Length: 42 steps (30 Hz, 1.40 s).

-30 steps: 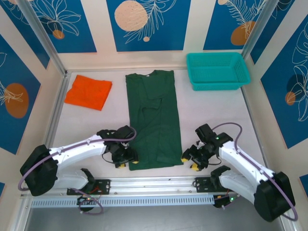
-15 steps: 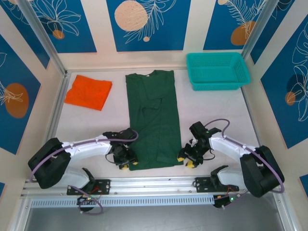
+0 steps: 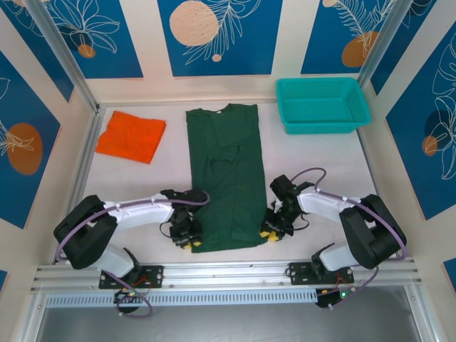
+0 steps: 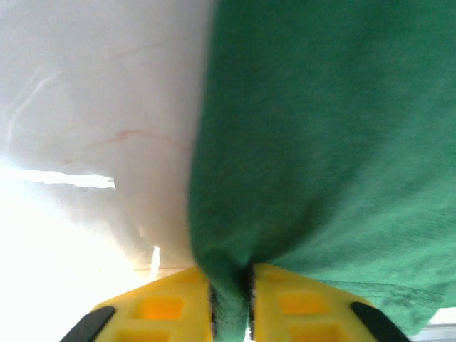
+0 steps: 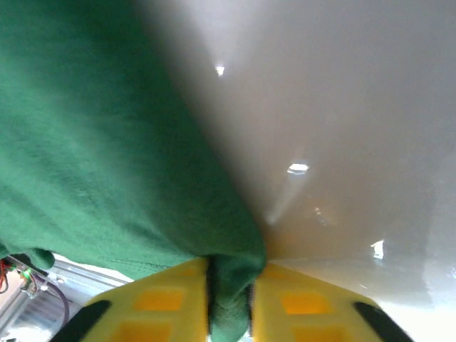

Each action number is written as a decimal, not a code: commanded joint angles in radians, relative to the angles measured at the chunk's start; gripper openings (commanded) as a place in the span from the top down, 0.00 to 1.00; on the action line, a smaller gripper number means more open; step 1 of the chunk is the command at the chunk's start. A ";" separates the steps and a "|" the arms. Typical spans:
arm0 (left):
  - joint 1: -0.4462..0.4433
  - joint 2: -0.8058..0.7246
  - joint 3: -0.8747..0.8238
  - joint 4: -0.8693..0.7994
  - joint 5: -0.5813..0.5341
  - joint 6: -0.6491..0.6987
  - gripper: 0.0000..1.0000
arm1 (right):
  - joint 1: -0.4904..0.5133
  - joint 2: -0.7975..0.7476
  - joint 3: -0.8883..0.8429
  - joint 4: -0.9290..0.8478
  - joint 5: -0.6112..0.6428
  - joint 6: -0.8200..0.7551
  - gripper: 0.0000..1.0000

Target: Fold and stack the t-shirts

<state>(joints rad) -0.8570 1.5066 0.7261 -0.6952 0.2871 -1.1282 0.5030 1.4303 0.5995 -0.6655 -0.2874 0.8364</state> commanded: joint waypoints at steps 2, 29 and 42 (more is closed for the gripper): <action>-0.006 0.098 -0.025 0.134 -0.026 0.044 1.00 | 0.016 0.026 -0.006 -0.017 0.020 0.000 0.92; 0.039 -0.273 0.061 -0.106 0.094 0.096 1.00 | 0.241 -0.493 -0.020 -0.252 0.118 0.385 1.00; 0.387 0.038 0.582 -0.259 0.231 0.388 1.00 | -0.048 -0.144 0.448 -0.380 0.142 0.226 1.00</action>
<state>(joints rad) -0.5285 1.4670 1.1923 -0.8501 0.4805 -0.8631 0.4988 1.1927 0.9348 -0.9623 -0.1703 1.1278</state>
